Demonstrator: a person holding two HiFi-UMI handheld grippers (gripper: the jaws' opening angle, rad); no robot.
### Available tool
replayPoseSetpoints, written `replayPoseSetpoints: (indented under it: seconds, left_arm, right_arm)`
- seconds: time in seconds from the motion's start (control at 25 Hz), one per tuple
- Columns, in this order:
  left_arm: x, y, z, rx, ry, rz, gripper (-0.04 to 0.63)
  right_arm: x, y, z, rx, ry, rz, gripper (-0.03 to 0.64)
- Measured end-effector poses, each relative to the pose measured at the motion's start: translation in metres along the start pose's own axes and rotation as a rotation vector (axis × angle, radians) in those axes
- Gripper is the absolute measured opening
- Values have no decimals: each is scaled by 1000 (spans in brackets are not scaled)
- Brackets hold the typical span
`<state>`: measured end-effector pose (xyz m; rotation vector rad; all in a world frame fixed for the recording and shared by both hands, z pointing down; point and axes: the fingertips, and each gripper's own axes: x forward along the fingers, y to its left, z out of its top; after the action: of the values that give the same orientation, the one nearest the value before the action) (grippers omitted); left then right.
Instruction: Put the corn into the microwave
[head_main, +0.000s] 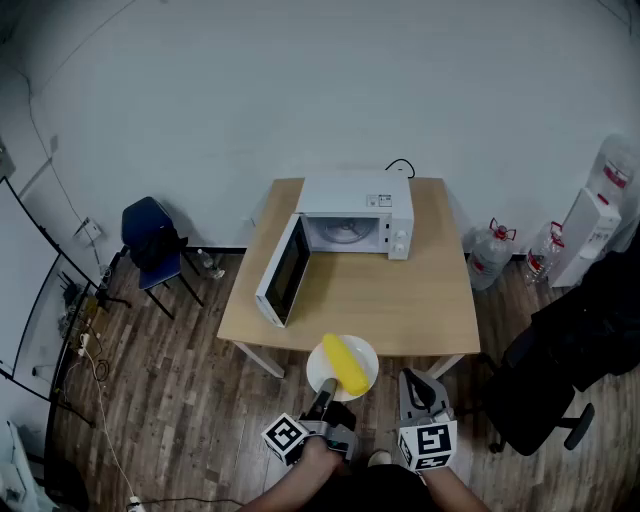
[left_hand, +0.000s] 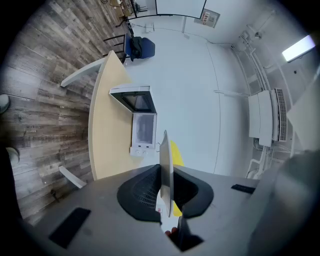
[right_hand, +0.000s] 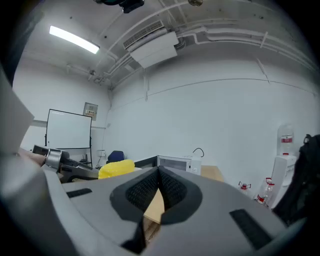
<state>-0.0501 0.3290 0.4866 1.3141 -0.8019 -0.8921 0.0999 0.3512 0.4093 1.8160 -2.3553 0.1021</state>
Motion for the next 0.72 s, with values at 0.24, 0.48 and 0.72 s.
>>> replayPoseSetpoints:
  seconds: [0.24,0.48,0.72]
  left_arm:
    - [-1,4,-1,-6,-3,5,26]
    - [0,5,-4,-5,-19,8,26]
    - [1,-4,-12,1,-39,-29,26]
  right_arm:
    - [-3,-2,-5,48,-3,10,58]
    - [-6,-14,-8,55,-9,15,58]
    - [-11,-18,-15,61,-6,43,59]
